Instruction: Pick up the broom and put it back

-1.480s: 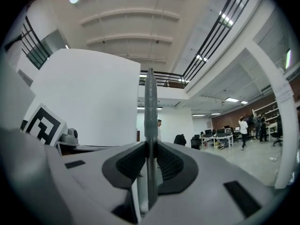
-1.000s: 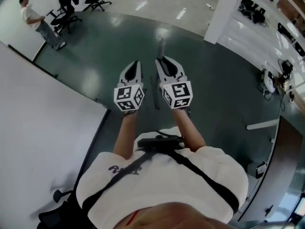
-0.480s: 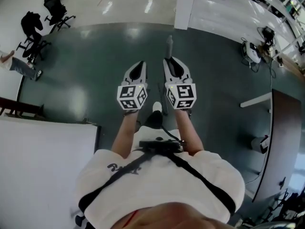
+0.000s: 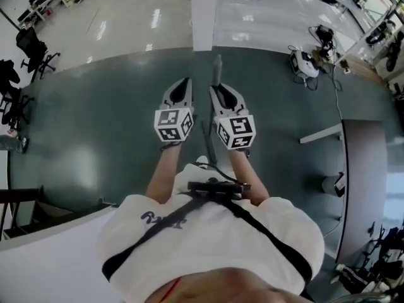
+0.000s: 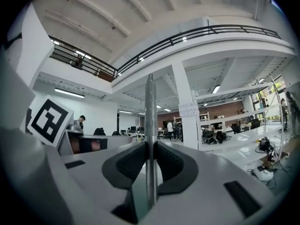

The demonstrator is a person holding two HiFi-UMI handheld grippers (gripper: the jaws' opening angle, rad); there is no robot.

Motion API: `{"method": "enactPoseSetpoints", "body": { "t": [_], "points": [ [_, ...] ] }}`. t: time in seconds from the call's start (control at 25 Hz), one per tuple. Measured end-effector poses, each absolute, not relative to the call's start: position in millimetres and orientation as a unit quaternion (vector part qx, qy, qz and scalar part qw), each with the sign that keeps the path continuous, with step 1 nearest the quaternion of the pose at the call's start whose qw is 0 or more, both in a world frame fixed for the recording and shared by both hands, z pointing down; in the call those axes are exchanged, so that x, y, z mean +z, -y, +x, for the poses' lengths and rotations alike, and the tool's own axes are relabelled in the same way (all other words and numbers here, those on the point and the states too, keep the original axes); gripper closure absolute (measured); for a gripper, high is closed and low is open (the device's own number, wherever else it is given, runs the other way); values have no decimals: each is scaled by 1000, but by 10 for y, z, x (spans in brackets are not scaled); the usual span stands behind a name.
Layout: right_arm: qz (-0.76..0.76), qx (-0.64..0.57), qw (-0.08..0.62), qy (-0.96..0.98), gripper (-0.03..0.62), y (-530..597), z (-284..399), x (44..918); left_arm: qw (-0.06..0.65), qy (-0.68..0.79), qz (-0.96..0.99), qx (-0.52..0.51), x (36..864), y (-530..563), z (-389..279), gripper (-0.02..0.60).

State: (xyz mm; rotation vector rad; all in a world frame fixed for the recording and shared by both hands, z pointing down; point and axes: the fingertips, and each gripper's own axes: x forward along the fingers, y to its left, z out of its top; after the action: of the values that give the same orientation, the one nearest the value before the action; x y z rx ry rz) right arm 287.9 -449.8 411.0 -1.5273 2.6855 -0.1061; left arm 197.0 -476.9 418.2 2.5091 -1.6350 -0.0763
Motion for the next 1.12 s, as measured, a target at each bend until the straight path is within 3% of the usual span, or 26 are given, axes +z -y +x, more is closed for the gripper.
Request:
{"method": "enactPoseSetpoints", "body": {
  "t": [0.24, 0.72, 1.12],
  "points": [
    [-532, -34, -6, -846, 510, 6282, 3006, 4242, 95, 530, 842, -37, 4129, 6641, 2002, 571],
    [-480, -42, -5, -876, 510, 8657, 3484, 4522, 111, 574, 811, -27, 4490, 8753, 2547, 571],
    [-442, -70, -32, -894, 510, 10450, 3495, 4757, 143, 619, 772, 1, 4789, 10305, 2466, 571]
  ]
}}
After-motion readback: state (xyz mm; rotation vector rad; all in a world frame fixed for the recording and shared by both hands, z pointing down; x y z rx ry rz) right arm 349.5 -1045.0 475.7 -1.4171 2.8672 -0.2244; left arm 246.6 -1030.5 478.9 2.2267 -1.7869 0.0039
